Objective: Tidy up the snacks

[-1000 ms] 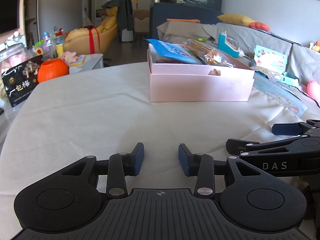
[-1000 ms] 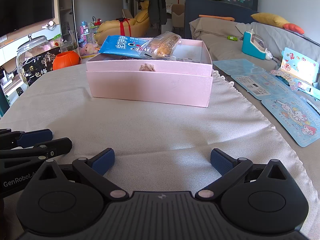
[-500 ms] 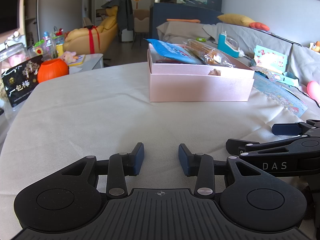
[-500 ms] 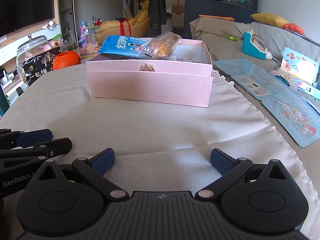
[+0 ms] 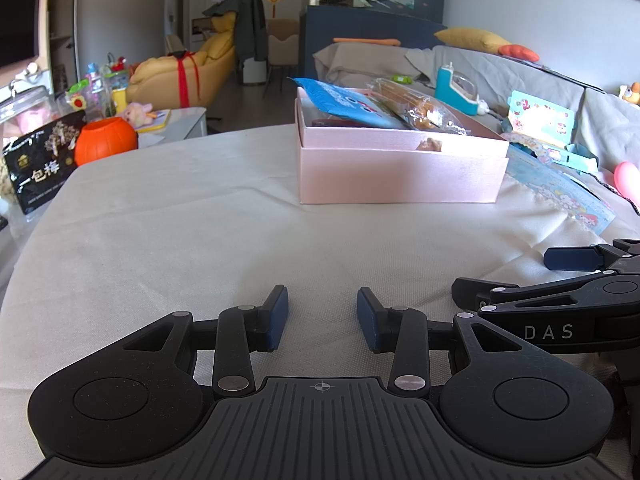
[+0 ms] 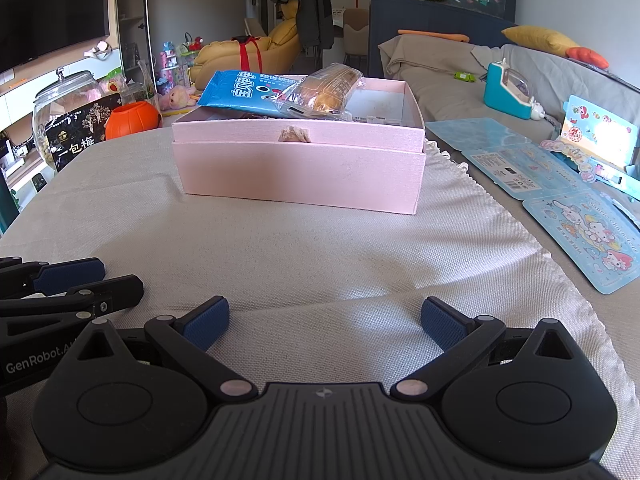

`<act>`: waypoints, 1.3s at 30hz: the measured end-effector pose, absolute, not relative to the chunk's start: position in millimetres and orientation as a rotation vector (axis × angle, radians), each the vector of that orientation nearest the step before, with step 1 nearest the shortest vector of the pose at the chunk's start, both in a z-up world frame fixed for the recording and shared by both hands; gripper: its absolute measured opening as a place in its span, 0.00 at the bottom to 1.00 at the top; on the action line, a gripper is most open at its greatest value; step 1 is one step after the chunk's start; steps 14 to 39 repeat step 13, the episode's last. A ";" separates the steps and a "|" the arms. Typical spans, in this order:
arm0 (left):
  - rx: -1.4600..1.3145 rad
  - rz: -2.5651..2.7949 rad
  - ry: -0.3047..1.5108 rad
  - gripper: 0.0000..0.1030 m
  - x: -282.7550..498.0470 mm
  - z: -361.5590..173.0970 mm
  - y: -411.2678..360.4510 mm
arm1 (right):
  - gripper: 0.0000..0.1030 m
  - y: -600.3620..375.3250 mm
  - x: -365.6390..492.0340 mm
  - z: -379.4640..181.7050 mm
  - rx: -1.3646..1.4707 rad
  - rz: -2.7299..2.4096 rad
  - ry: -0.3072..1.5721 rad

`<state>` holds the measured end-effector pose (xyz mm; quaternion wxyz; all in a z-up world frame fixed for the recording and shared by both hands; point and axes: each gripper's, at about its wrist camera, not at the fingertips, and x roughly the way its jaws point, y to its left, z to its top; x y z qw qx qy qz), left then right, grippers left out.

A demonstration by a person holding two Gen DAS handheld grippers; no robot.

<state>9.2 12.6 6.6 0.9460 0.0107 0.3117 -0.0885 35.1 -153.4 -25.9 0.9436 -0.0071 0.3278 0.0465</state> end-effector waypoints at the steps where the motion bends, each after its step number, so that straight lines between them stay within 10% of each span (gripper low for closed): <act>1: 0.022 -0.180 0.635 0.41 9.2 6.6 12.7 | 0.99 -153.4 35.1 -25.9 -0.015 0.095 0.668; 39: 0.021 -0.181 0.634 0.41 8.8 6.7 12.8 | 0.99 -154.2 35.2 -26.8 -0.018 0.094 0.669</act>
